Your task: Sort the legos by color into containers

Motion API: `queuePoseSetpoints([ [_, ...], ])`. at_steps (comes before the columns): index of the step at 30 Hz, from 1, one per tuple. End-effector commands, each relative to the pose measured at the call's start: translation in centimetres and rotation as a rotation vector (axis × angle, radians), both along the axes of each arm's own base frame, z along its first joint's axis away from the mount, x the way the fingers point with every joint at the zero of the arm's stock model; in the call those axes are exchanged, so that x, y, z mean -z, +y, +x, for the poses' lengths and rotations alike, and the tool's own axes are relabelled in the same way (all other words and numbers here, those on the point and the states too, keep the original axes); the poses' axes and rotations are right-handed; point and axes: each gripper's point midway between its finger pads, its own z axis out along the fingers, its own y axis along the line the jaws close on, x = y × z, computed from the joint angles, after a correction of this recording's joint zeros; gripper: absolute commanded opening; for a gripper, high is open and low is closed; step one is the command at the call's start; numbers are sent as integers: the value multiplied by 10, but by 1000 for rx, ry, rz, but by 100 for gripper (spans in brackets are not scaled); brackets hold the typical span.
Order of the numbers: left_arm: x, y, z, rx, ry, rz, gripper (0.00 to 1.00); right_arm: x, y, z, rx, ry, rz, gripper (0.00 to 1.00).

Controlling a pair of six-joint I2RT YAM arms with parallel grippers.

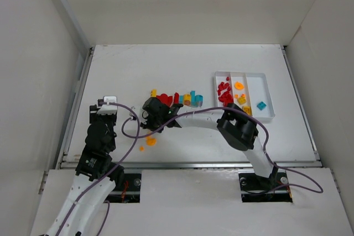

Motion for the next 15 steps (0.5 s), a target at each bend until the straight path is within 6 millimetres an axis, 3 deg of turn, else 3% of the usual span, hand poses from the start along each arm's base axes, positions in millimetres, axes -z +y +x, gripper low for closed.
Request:
queuePoseSetpoints([
  [1, -5, -9, 3, 47, -30, -13, 39, 5, -16, -18, 29, 66, -35, 0],
  [3, -7, -15, 4, 87, -26, -5, 39, -17, -15, -21, 80, 83, 24, 0],
  [7, -7, -24, 6, 140, -15, -3, 39, -69, -24, -8, 213, 147, 203, 0],
  [8, -11, -24, 6, 141, -24, -6, 41, -83, -30, 7, 261, 151, 258, 0],
  [10, -8, -40, 11, 227, 7, 13, 44, -112, -47, 13, 351, 190, 352, 0],
  [11, -11, -48, 12, 275, 15, 24, 47, -124, -61, 31, 421, 179, 393, 0],
  [12, -7, -57, 14, 331, 47, 53, 51, -140, -76, 34, 468, 173, 436, 0],
  [14, -3, -93, 13, 545, 85, 92, 65, -154, -103, 48, 606, 194, 491, 0],
  [15, 4, -104, 11, 622, 123, 127, 68, -160, -132, 72, 731, 159, 517, 0],
])
